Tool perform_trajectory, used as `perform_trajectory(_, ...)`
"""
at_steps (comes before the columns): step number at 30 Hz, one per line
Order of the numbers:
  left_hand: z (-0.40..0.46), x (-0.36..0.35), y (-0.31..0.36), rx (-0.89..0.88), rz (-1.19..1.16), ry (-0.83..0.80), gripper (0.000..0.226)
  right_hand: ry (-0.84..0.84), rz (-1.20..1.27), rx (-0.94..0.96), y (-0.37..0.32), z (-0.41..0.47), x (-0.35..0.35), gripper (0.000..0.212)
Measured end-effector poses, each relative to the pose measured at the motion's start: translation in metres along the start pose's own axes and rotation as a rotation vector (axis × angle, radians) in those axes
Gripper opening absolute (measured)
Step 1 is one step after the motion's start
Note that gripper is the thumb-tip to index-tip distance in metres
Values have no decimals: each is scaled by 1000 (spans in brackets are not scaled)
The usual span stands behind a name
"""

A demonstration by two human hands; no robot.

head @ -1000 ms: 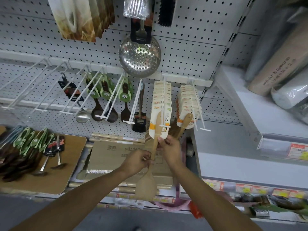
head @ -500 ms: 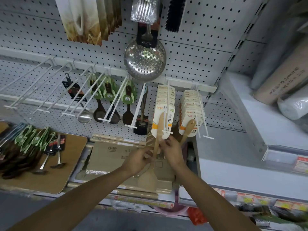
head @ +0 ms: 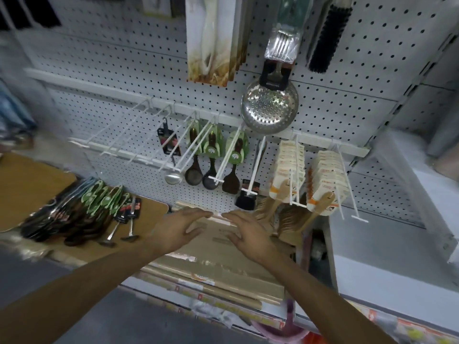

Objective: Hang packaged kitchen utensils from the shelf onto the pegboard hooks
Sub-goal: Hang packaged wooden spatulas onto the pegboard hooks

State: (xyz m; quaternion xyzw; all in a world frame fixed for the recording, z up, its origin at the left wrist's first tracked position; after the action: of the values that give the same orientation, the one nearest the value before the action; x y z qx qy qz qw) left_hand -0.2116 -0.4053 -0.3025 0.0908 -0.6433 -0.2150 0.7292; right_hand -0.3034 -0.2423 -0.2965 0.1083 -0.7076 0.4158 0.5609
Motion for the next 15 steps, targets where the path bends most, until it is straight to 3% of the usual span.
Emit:
perform_trajectory(9, -127, 103, -73, -34, 199, 120, 49, 10, 9, 232, -149, 30, -32, 57)
perform_trajectory(15, -217, 162, -138, 0, 290, 179, 54, 8, 2, 285, -254, 55, -74, 50)
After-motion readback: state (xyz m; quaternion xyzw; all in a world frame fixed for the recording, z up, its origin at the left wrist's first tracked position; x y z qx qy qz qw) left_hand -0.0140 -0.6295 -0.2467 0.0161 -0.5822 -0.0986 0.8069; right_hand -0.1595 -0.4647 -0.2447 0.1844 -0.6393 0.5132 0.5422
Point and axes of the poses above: each hand's wrist, its own z-axis towards the middle knuckle, its own x-axis out of the back of the hand, y = z × x, the point moved 7 cm from there along z, towards the middle knuckle, and after that the axes turned 14 degrees about -x, right-handed, at the moved point
